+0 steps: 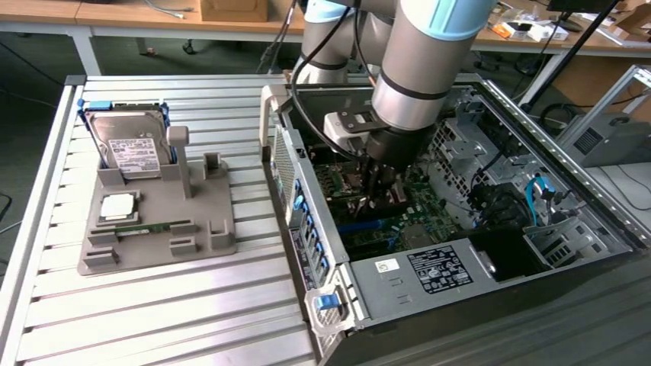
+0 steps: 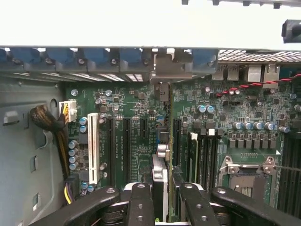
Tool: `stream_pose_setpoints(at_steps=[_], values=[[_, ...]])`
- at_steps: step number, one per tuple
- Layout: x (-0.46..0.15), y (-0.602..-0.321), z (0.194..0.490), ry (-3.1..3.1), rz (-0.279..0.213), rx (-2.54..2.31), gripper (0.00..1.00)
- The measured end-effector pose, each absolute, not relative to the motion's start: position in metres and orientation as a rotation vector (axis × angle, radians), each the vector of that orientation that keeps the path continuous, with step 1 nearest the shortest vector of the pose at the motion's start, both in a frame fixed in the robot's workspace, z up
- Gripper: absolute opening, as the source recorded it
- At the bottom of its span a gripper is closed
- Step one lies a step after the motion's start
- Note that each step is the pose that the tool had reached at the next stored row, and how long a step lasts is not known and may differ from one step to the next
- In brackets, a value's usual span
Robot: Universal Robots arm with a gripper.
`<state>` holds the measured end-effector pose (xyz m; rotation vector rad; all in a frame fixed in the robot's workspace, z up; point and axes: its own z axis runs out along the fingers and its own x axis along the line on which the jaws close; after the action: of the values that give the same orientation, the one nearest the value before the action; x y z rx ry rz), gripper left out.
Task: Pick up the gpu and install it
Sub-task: 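Insert the gpu into the slot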
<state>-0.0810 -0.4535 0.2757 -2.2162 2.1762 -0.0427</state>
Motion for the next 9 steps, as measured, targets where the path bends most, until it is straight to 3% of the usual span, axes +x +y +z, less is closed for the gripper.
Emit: stream_pose_setpoints(at_steps=[9], values=[[-0.0877, -0.4533, 0.2732, 2.177, -0.043, -2.216, 0.27]])
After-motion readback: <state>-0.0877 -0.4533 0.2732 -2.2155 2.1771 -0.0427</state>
